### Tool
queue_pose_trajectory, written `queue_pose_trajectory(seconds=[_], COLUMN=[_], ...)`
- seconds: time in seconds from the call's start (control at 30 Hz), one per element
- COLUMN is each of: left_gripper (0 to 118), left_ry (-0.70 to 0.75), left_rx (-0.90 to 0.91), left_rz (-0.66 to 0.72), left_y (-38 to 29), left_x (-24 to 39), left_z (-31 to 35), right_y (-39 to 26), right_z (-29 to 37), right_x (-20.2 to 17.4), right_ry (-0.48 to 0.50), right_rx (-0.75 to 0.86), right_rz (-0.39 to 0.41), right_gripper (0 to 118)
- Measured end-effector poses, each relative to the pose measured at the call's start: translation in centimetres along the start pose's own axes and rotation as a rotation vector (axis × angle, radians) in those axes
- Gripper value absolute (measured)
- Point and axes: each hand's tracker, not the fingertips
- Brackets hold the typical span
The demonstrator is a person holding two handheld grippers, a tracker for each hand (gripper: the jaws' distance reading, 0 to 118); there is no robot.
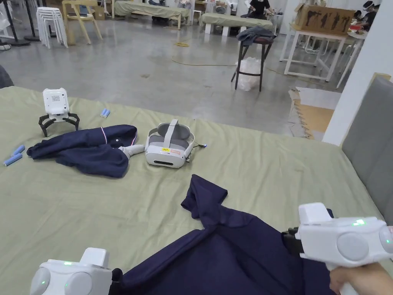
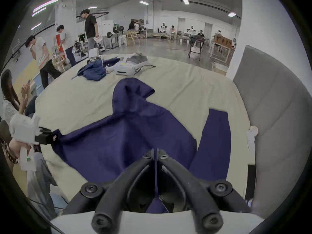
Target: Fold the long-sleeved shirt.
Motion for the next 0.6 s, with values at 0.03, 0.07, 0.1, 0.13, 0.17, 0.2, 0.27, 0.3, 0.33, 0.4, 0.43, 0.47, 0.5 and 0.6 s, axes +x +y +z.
queue_pose_trajectory(seconds=[0.03, 0.07, 0.1, 0.13, 0.17, 0.2, 0.27, 0.3, 0.33, 0.4, 0.43, 0.47, 0.5, 0.6], left_gripper=[13, 13, 13, 13, 13, 13, 13, 13, 13, 13, 13, 13, 13, 13], left_ry=[-0.027, -0.045, 0.014, 0.004, 0.006, 0.007, -0.009, -0.014, -0.018, -0.021, -0.017, -0.014, -0.013, -0.004], left_rx=[0.025, 0.049, 0.148, 0.161, 0.171, 0.17, 0.186, 0.186, 0.185, 0.164, 0.162, 0.157, 0.145, 0.137], left_rz=[0.025, 0.05, 0.017, 0.032, 0.048, 0.052, 0.072, 0.089, 0.095, 0.108, 0.106, 0.103, 0.108, 0.098], left_y=[0.4, 0.8, -1.7, -2.0, -2.4, -2.8, -3.4, -3.8, -4.1, -3.4, -3.6, -3.8, -2.9, -3.5], left_x=[-1.0, -2.1, 1.2, 1.1, 1.0, 1.1, 1.5, 1.7, 1.8, 1.5, 1.6, 1.9, 1.1, 1.8], left_z=[-0.2, -0.6, 3.0, 3.1, 3.1, 3.0, 4.5, 4.4, 4.1, 4.3, 4.1, 3.9, 4.0, 3.8], right_y=[1.7, 3.5, 5.1, 6.2, 7.5, 8.1, 8.9, 9.1, 9.1, 8.7, 8.2, 7.8, 7.9, 8.6], right_z=[-1.4, -3.7, -6.0, -8.3, -11.0, -13.8, -18.3, -20.7, -22.1, -24.8, -24.7, -25.4, -25.5, -25.3], right_x=[0.3, 0.8, 1.3, 1.7, 1.5, 1.7, 2.2, 2.1, 2.0, 1.8, 1.2, 1.0, 1.0, 1.3], right_ry=[0.005, 0.025, 0.052, 0.069, 0.061, 0.059, 0.05, 0.013, -0.026, -0.026, 0.009, 0.037, 0.029, 0.17], right_rx=[-0.008, -0.041, -0.067, -0.103, -0.165, -0.208, -0.272, -0.299, -0.327, -0.384, -0.391, -0.402, -0.394, -0.428], right_rz=[0.009, 0.028, 0.046, 0.066, 0.083, 0.092, 0.123, 0.134, 0.146, 0.177, 0.193, 0.2, 0.184, 0.109], right_gripper=[1, 7, 25, 56, 93, 107, 98, 87, 79, 74, 74, 74, 73, 9])
